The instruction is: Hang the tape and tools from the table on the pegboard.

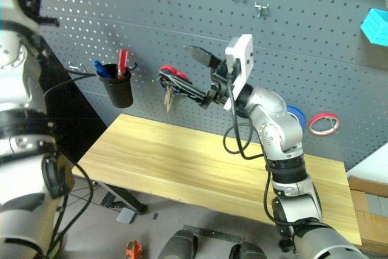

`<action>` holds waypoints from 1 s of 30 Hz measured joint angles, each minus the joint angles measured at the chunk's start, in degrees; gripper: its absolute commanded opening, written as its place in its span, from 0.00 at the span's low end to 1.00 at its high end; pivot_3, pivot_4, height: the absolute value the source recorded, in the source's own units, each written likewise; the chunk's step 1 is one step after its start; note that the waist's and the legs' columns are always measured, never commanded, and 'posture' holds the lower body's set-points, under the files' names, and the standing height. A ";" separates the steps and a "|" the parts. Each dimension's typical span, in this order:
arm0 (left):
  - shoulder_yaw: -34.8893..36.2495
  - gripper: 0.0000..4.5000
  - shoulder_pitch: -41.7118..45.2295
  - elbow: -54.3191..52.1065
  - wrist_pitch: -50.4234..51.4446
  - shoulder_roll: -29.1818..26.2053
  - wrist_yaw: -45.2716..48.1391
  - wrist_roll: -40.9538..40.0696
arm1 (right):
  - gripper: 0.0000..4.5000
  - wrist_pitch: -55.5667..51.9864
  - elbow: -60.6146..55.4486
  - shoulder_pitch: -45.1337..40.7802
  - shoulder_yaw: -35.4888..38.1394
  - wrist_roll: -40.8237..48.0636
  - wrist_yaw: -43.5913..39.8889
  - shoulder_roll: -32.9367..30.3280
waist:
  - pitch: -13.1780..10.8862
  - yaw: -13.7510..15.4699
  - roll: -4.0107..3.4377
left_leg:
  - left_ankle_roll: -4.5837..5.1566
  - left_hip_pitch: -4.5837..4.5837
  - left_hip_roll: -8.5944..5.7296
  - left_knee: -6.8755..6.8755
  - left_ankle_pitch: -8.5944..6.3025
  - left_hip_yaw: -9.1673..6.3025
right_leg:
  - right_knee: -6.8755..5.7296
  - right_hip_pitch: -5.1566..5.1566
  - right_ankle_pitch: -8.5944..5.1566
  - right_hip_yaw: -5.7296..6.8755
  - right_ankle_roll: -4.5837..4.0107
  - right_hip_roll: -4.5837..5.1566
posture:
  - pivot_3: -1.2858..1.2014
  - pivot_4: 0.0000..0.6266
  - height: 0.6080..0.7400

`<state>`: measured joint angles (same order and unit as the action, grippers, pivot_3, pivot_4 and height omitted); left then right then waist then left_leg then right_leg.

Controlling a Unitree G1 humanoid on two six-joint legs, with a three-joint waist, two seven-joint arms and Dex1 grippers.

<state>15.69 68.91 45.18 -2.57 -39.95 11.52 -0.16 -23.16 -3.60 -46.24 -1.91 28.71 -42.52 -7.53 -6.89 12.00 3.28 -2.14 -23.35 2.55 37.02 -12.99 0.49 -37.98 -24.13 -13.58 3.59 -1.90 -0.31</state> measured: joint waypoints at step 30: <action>0.30 0.21 6.04 23.28 -8.13 2.67 7.34 -3.99 | 1.00 3.66 1.54 2.48 -2.40 -7.22 3.85 -2.56 | 0.03 -5.02 0.03 | -0.25 0.40 0.05 0.19 0.24 -0.04 | -0.94 0.00 0.03 -0.15 -0.17 0.08 | 0.60 0.00 1.00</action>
<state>15.99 74.95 68.45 -10.70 -37.29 18.85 -4.16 -19.50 -2.06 -43.75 -4.31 21.50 -38.67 -10.10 -6.86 6.99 3.32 -2.39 -22.95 2.59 37.21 -12.75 0.45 -38.91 -24.13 -13.55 3.44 -2.06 -0.22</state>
